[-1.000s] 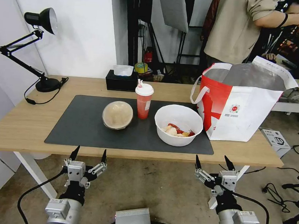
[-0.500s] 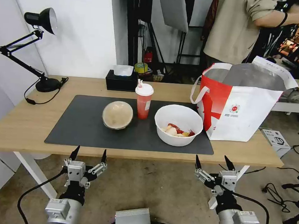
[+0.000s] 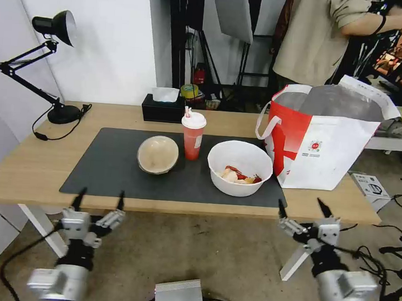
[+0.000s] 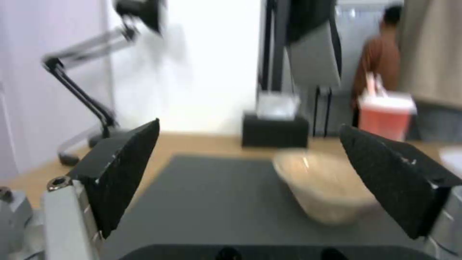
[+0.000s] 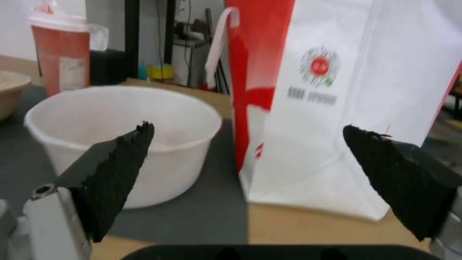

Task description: Pick up the trash from the table and place it into the takeout bag.

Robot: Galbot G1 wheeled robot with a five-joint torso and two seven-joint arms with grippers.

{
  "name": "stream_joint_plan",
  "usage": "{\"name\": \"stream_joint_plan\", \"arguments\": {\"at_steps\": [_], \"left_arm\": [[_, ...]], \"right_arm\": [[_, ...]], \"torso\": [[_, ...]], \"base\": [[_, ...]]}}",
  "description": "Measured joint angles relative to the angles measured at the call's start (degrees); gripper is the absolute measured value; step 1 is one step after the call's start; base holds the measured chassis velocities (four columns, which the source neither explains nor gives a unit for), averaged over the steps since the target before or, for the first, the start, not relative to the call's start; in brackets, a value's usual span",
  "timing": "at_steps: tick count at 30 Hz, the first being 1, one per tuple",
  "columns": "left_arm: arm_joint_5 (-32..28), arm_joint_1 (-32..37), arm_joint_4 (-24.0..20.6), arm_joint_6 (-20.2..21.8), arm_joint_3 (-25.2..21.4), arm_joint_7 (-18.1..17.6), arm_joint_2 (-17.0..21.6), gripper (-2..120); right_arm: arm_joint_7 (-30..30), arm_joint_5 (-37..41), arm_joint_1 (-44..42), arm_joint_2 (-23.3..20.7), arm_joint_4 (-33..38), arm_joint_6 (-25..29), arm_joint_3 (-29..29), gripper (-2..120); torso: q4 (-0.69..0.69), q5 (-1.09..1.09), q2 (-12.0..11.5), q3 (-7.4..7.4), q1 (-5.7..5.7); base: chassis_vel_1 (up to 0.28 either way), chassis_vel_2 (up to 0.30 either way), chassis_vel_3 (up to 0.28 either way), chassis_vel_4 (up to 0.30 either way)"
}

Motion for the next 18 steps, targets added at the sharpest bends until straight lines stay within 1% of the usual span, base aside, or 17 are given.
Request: {"name": "stream_joint_plan", "arguments": {"at_steps": [2, 3, 4, 5, 6, 7, 8, 9, 10, 11, 12, 13, 14, 15, 16, 18], "left_arm": [[-3.7, 0.2, -0.4, -2.4, -2.6, -0.1, 1.1, 100], [-5.4, 0.3, -0.6, -3.4, -3.8, -0.1, 1.6, 100], [-5.4, 0.3, -0.6, -3.4, -3.8, -0.1, 1.6, 100], [-6.9, 0.4, -0.9, -4.4, -4.9, -0.3, 2.1, 100], [-7.3, 0.4, -0.9, -4.7, -5.2, -0.3, 2.2, 100], [-8.0, 0.6, -1.0, -5.5, -5.7, -0.1, 2.3, 100], [-8.3, 1.1, -1.3, -6.8, -6.1, 0.7, 2.2, 100], [-8.6, 2.1, -2.0, -9.2, -6.8, 2.2, 1.9, 100], [-8.6, 2.1, -2.0, -9.2, -6.8, 2.2, 1.9, 100], [-8.7, 2.5, -2.2, -10.3, -7.0, 3.1, 1.8, 100], [-8.8, 3.0, -2.2, -11.3, -7.0, 4.3, 1.5, 100], [-8.8, 3.3, -2.2, -11.9, -6.9, 5.1, 1.3, 100], [-8.7, 3.4, -2.2, -12.1, -6.7, 5.5, 1.2, 100], [-8.7, 3.4, -2.2, -12.1, -6.7, 5.5, 1.2, 100], [-8.7, 3.5, -2.2, -12.2, -6.6, 5.8, 1.0, 100], [-8.4, 3.7, -2.2, -12.7, -6.0, 6.6, 0.5, 100]], "right_arm": [[1.1, 2.7, 0.6, -3.6, 0.5, -0.9, 1.4, 100], [1.4, 3.4, 0.8, -4.6, 0.7, -1.2, 1.8, 100], [1.4, 3.4, 0.8, -4.6, 0.7, -1.2, 1.8, 100], [1.6, 3.8, 0.8, -5.1, 0.8, -1.3, 2.0, 100], [1.6, 3.9, 0.8, -5.2, 0.8, -1.3, 2.0, 100], [1.6, 4.2, 0.8, -5.5, 1.0, -1.4, 2.2, 100], [1.4, 4.7, 0.4, -6.3, 2.0, -1.4, 2.7, 100], [0.2, 5.9, -0.6, -8.2, 4.8, -1.4, 4.2, 100], [0.2, 5.9, -0.6, -8.2, 4.8, -1.4, 4.2, 100], [-0.3, 6.4, -1.0, -9.3, 6.4, -1.2, 5.0, 100], [-0.9, 7.1, -1.3, -10.2, 7.5, -1.2, 5.4, 100], [-1.5, 8.3, -0.9, -12.3, 7.9, -1.6, 5.2, 100], [-1.8, 9.2, -0.3, -14.1, 8.1, -1.7, 4.9, 100], [-1.8, 9.2, -0.3, -14.1, 8.1, -1.7, 4.9, 100], [-2.0, 9.6, 0.2, -15.2, 7.9, -1.9, 4.6, 100], [-2.7, 11.7, 2.5, -19.0, 6.9, -2.2, 3.6, 100]], "torso": [[0.01, -0.02, 0.0, 0.00, 0.00], [0.02, -0.03, 0.0, 0.00, 0.00], [0.02, -0.03, 0.0, 0.00, 0.00], [0.01, 0.00, 0.0, 0.00, 0.00], [0.01, 0.01, 0.0, 0.00, 0.00], [-0.02, 0.01, 0.0, 0.00, 0.00], [-0.03, 0.00, 0.0, 0.00, 0.00], [-0.02, 0.03, 0.0, 0.01, 0.01], [-0.02, 0.03, 0.0, 0.01, 0.01], [0.03, -0.03, 0.0, 0.00, 0.00], [-0.01, -0.06, 0.0, 0.00, -0.01], [-0.02, 0.01, 0.0, 0.00, -0.01], [0.00, -0.01, 0.0, 0.00, -0.01], [0.00, -0.01, 0.0, 0.00, -0.01], [-0.01, -0.02, 0.0, 0.00, -0.01], [0.02, 0.02, 0.0, 0.01, 0.00]], "base": [[0.000, 0.000, 0.000, 0.000], [0.000, 0.000, 0.000, 0.000], [0.000, 0.000, 0.000, 0.000], [0.000, 0.000, 0.000, 0.000], [0.000, 0.000, 0.000, 0.000], [0.000, 0.000, 0.000, 0.000], [0.000, 0.000, 0.000, 0.000], [0.000, 0.000, 0.000, 0.000], [0.000, 0.000, 0.000, 0.000], [0.000, 0.000, 0.000, 0.000], [0.000, 0.000, 0.000, 0.000], [0.000, 0.000, 0.000, 0.000], [0.000, 0.000, 0.000, 0.000], [0.000, 0.000, 0.000, 0.000], [0.000, 0.000, 0.000, 0.000], [0.000, 0.000, 0.000, 0.000]]}}
